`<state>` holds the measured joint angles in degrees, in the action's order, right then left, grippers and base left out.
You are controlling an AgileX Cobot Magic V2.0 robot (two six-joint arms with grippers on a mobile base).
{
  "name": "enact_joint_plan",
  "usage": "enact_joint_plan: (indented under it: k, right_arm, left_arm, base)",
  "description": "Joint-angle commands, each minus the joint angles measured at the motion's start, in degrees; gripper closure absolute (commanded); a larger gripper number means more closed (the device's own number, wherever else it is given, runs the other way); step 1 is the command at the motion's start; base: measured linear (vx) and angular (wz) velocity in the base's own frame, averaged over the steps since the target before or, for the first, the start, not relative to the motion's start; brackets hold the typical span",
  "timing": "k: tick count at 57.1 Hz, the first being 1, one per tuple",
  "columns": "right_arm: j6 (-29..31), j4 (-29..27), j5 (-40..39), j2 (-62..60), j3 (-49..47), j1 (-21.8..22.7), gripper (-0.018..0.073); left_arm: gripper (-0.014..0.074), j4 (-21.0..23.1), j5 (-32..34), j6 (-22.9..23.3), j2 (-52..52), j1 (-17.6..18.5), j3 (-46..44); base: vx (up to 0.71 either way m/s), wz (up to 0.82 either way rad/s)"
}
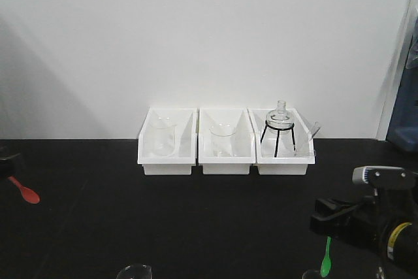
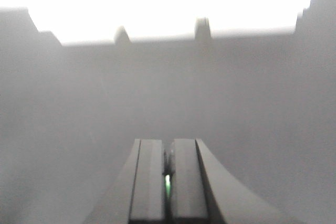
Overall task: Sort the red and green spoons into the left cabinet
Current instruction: 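Grasp the green spoon in the other beaker with the right gripper and lift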
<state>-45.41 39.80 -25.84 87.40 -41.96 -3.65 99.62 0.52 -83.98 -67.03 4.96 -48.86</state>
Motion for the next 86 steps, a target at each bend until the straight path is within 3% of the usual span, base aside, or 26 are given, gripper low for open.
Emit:
enact_joint_plan:
  k: [1, 13, 32, 46, 86]
  right_arm:
    - [-0.4, -0.5, -3.1, -5.8, -1.5, 0.1, 0.0568]
    - [-1.2, 1.1, 0.9, -17.0, -1.5, 0.1, 0.0568]
    - [-7.3, 10.2, 7.7, -31.1, -1.0, 0.1, 0.0568]
    - [-11.5, 12.7, 8.2, -32.9, -1.0, 0.1, 0.0568]
    - [-11.4, 12.7, 8.4, -32.9, -1.0, 0.1, 0.0568]
  left_arm:
    - [0.0597, 3.0, -1.2, -0.1, 1.4, 0.2, -1.7]
    - [0.0597, 3.0, -1.7, -0.1, 1.4, 0.2, -1.7]
    - [0.0597, 3.6, -11.9, 0.0, 2.0, 0.2, 3.6]
    - [0.0597, 3.5, -12.4, 0.0, 8.3, 0.2, 4.0]
    - [0.0596, 3.5, -12.3, 0.0, 11.6, 0.2, 4.1]
  base:
    - [0.0, 0.0]
    - [0.0, 0.0]
    - [0.0, 0.0]
    - [0.0, 0.0]
    - [0.0, 0.0]
